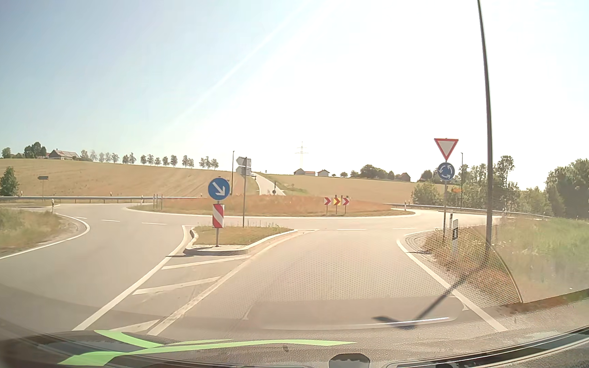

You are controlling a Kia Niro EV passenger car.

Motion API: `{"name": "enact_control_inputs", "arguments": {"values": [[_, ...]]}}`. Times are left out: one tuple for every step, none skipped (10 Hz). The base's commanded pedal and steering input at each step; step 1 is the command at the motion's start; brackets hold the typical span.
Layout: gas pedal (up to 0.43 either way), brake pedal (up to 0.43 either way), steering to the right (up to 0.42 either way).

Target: Follow the waypoints while adhering to traffic rules and regulations

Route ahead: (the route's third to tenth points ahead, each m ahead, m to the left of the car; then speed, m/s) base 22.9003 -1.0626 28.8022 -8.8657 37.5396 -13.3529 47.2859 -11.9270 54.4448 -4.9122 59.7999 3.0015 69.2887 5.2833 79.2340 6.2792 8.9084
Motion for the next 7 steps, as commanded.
{"name": "enact_control_inputs", "arguments": {"values": [[0.0,0.171,0.047],[0.0,0.171,0.053],[0.0,0.122,0.06],[0.0,0.049,0.067],[0.0,0.018,0.073],[0.0,0.0,0.081],[0.0,0.0,0.086]]}}
